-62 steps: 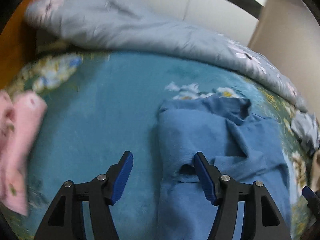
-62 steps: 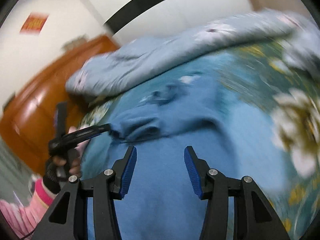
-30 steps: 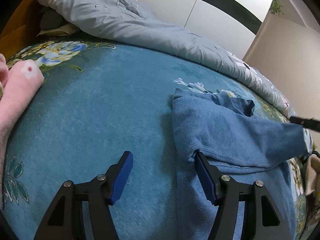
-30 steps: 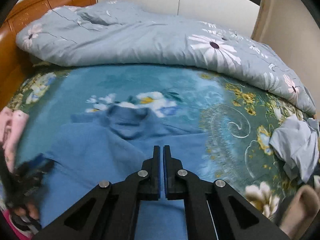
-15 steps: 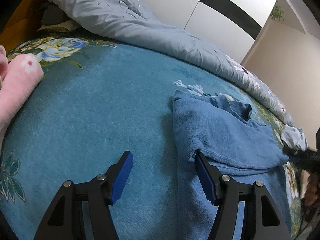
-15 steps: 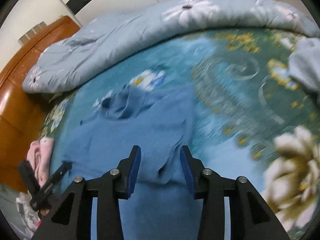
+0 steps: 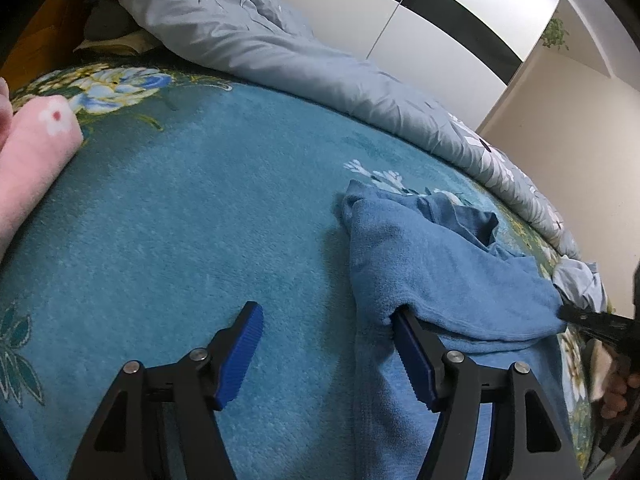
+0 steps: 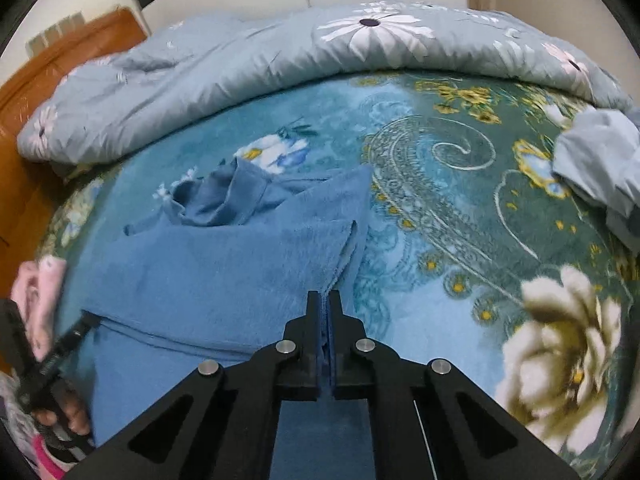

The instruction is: Fold clothes

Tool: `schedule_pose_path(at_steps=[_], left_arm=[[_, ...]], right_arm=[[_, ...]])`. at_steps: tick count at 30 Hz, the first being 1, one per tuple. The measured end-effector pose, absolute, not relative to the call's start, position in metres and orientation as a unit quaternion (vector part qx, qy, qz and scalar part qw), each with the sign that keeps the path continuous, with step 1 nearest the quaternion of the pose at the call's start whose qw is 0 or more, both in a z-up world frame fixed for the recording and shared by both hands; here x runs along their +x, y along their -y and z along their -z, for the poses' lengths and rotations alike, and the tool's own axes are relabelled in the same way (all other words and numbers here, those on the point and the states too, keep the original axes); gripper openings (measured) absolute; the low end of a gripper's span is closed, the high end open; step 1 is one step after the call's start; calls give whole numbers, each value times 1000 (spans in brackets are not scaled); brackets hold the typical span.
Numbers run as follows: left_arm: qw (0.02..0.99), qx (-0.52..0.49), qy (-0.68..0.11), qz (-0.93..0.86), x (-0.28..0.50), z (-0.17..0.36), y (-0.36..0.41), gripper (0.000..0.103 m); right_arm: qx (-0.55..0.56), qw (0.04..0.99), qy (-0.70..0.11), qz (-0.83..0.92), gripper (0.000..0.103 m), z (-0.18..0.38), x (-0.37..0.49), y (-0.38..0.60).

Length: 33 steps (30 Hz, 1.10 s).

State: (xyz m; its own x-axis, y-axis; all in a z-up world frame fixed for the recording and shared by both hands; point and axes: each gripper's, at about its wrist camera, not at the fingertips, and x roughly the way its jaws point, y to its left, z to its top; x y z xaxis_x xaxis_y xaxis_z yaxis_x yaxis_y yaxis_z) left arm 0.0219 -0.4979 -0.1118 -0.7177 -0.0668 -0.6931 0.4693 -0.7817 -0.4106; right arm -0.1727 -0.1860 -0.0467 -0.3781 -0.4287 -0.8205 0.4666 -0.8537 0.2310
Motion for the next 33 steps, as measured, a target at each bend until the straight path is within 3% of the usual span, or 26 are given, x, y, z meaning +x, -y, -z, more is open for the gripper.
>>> schedule_pose_path(at_steps=[4,8,16,27,33], left_arm=[[151,377,-297,864,27,103,490,70],[87,397,-337,849,52,100,478,70],[34,436,-351,828,126,100,449,70],[-60,480,-384,786,178,104,401,70],[-100,463,-462,749,194,114,400,69]], right_arm=[[473,292,7,831,5,22,-143,156],[490,316,0,812,35,43,-95,114],[532,312,123,777,36,96,-26,34],[528,401,206,720,37,113,29,38],[521,413,248,705,37,119,36,21]])
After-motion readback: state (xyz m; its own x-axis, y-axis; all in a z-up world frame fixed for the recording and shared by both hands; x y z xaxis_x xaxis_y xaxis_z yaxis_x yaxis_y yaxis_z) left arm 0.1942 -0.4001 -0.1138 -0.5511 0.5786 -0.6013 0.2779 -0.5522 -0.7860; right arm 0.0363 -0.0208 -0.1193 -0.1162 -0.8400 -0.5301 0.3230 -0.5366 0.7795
